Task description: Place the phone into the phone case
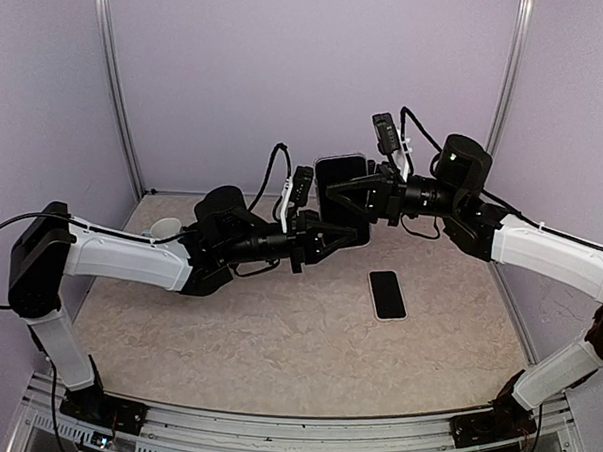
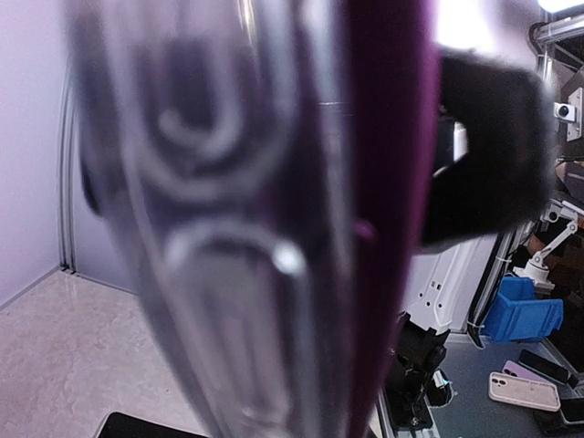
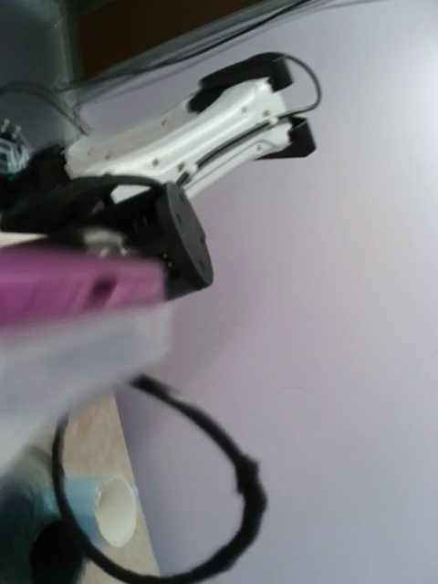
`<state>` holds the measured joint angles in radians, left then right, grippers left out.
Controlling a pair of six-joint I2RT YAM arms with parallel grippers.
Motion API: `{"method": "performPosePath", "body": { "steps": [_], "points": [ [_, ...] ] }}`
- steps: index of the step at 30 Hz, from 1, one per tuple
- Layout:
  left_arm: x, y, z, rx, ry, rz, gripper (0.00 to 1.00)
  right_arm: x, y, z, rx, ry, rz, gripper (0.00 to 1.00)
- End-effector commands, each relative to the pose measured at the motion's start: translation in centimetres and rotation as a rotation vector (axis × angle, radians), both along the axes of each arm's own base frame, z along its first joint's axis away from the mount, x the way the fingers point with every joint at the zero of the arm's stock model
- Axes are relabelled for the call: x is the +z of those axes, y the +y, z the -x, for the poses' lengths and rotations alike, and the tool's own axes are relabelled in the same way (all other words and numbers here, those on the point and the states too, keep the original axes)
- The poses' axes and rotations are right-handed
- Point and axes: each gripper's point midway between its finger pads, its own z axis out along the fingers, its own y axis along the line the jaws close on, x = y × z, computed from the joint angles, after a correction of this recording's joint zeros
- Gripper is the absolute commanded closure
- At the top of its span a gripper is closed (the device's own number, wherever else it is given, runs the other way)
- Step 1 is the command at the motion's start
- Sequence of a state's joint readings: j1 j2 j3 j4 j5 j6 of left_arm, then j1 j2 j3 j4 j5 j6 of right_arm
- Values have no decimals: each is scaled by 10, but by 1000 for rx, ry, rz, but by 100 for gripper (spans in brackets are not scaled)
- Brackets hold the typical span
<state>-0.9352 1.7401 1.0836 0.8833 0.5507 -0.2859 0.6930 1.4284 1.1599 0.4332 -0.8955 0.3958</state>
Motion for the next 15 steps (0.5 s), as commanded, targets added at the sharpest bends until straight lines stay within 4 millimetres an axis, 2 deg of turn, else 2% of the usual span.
{"method": "performPosePath", "body": {
  "steps": [1,4,8,10,15],
  "points": [
    [22,10,6,44,-82,26,100,0,-5,18,42,-69,26,44],
    [31,12,9,51,-123,13,100,-10,-11,24,85,-71,69,40],
    [33,16,13,47,-144,0,100,-26,-27,21,83,-39,115,43],
    [30,13,16,28,-155,-25,100,-29,-33,24,89,-39,115,40],
    [10,2,30,-26,-213,-99,100,-6,-38,31,97,-113,65,28]
  ]
}}
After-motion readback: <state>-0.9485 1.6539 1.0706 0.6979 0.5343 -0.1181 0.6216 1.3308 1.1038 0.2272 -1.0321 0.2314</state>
